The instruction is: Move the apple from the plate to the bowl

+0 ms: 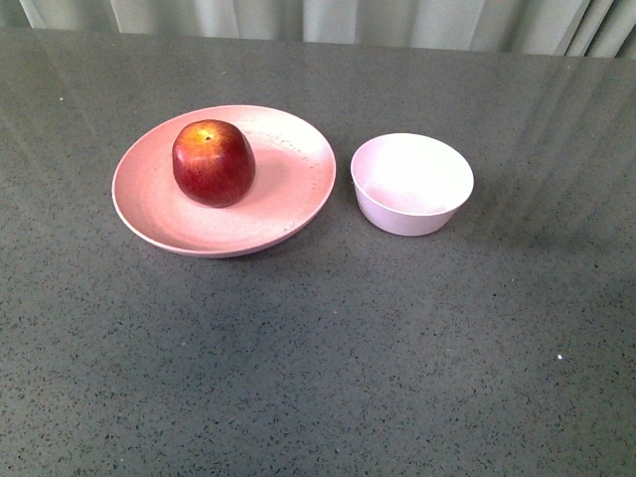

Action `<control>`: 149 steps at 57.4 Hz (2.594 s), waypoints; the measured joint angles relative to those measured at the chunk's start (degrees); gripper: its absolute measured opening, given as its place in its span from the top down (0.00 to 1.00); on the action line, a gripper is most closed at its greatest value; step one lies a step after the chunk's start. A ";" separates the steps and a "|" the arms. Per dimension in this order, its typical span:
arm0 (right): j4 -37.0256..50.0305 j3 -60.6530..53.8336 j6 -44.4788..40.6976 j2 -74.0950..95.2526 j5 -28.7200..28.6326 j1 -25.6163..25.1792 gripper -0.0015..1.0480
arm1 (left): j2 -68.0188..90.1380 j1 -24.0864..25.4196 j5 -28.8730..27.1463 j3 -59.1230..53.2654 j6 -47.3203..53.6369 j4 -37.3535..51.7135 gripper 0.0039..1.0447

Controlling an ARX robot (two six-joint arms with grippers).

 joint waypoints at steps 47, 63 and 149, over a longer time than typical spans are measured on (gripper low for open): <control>-21.11 -9.27 -0.02 -31.52 -0.24 -0.09 0.98 | 0.00 0.00 0.02 0.00 0.00 0.00 0.08; -28.94 -9.27 -0.02 -39.87 -0.24 -0.09 0.98 | 0.00 0.00 0.02 0.00 0.00 0.00 0.08; -52.13 -9.27 -0.04 -62.93 -0.22 -0.09 0.08 | 28.22 0.70 5.40 12.31 -5.79 -11.30 0.08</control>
